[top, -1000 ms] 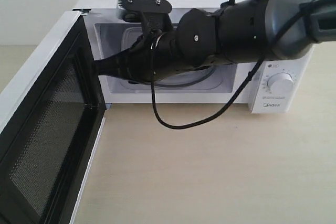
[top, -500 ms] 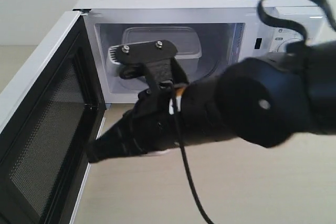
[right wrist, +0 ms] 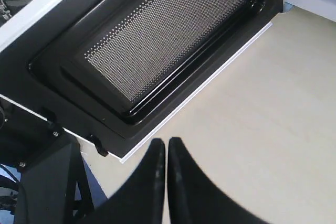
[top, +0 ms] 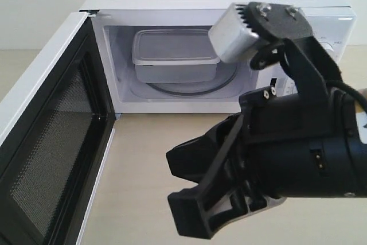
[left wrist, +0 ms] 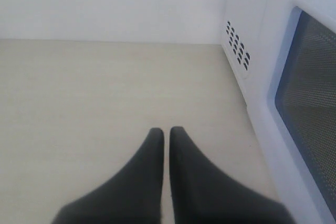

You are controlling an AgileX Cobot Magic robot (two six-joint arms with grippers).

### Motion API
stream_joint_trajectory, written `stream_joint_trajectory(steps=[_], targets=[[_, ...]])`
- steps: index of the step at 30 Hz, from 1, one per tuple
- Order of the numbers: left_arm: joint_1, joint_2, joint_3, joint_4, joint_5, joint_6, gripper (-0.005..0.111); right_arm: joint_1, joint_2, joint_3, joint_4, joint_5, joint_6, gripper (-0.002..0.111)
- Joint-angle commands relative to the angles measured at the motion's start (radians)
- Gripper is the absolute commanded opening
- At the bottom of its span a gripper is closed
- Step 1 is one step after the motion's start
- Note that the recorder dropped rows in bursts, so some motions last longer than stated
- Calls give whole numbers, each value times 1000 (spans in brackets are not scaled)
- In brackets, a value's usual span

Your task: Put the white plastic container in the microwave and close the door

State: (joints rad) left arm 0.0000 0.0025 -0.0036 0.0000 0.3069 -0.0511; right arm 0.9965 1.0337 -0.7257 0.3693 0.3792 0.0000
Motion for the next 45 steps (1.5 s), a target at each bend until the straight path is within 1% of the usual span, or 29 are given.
stream_joint_trajectory(steps=[1, 9, 12, 20, 24, 26, 27, 29, 34, 36, 39, 45], targets=[[2, -3, 4, 0, 0, -8, 4, 1, -12, 2, -7, 3, 0, 1], [2, -3, 4, 0, 0, -8, 4, -1, -12, 4, -45, 3, -13, 1], [2, -3, 4, 0, 0, -8, 4, -46, -28, 4, -40, 17, -13, 1], [2, -3, 4, 0, 0, -8, 4, -245, -155, 21, -28, 32, -9, 1], [2, -3, 4, 0, 0, -8, 4, -415, -338, 146, -25, 28, -9, 1], [2, -3, 4, 0, 0, -8, 4, -509, -433, 217, -25, 28, -9, 1], [2, -3, 4, 0, 0, -8, 4, -580, -506, 255, -25, 30, -9, 1], [2, -3, 4, 0, 0, -8, 4, -661, -617, 304, -43, 30, -9, 1], [2, -3, 4, 0, 0, -8, 4, -807, -833, 373, -74, 26, -34, 1], [2, -3, 4, 0, 0, -8, 4, -860, -891, 389, -78, 28, -58, 1], [2, -3, 4, 0, 0, -8, 4, -913, -945, 426, -74, 19, -60, 1], [2, -3, 4, 0, 0, -8, 4, -927, -951, 485, -69, -18, -62, 1]])
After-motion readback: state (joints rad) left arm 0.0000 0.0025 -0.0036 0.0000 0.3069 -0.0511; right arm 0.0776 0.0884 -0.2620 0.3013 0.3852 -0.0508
